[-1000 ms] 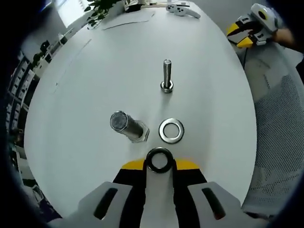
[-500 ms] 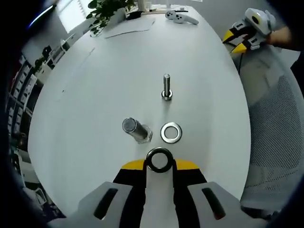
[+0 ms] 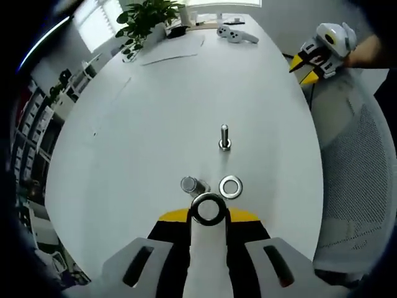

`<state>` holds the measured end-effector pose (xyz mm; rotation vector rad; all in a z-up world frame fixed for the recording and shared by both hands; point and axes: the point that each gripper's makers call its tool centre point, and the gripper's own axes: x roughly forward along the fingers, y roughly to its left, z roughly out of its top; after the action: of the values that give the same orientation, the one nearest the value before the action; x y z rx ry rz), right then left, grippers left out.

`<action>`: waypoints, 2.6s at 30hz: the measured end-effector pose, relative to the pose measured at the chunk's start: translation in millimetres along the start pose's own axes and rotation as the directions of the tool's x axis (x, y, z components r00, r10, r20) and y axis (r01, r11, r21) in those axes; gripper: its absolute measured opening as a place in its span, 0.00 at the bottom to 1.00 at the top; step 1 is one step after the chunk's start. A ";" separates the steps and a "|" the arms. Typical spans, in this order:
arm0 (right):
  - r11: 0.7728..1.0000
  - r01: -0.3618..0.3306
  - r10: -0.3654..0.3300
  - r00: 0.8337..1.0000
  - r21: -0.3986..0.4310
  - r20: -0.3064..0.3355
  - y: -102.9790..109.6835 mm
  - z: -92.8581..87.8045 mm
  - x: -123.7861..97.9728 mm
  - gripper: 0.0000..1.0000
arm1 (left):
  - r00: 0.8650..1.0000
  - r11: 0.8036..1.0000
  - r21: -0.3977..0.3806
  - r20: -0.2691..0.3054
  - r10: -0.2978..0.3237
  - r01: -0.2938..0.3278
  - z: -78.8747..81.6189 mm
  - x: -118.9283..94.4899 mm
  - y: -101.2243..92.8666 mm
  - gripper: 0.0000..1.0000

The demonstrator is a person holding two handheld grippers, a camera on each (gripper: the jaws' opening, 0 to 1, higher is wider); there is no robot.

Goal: Place the washer onto the threaded stud by aligning its center hole with the stud, sliding it down to the base, and recovering from edge contact or off-axis alignment until the washer reaches the visible bottom stop.

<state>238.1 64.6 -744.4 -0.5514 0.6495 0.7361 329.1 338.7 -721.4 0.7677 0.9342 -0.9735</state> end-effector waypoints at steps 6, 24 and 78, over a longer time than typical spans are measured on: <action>1.000 0.003 -0.003 1.000 0.003 0.002 -0.5 0.3 -0.3 0.23 | 1.000 0.999 0.037 0.005 0.011 -0.011 16.0 2.5 8.8 0.18; 1.000 0.005 -0.005 1.000 0.010 0.007 -1.3 0.9 -0.4 0.23 | 0.998 0.996 0.086 -0.056 0.012 -0.007 14.0 16.9 18.6 0.18; 1.000 -0.002 0.002 1.000 0.018 0.003 -0.3 -0.6 0.0 0.23 | 0.996 1.000 0.019 -0.091 -0.019 0.020 -10.7 51.1 8.7 0.23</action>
<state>238.1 64.1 -744.7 -0.5330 0.6538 0.7326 347.1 334.1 -770.9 0.8264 1.0140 -0.9723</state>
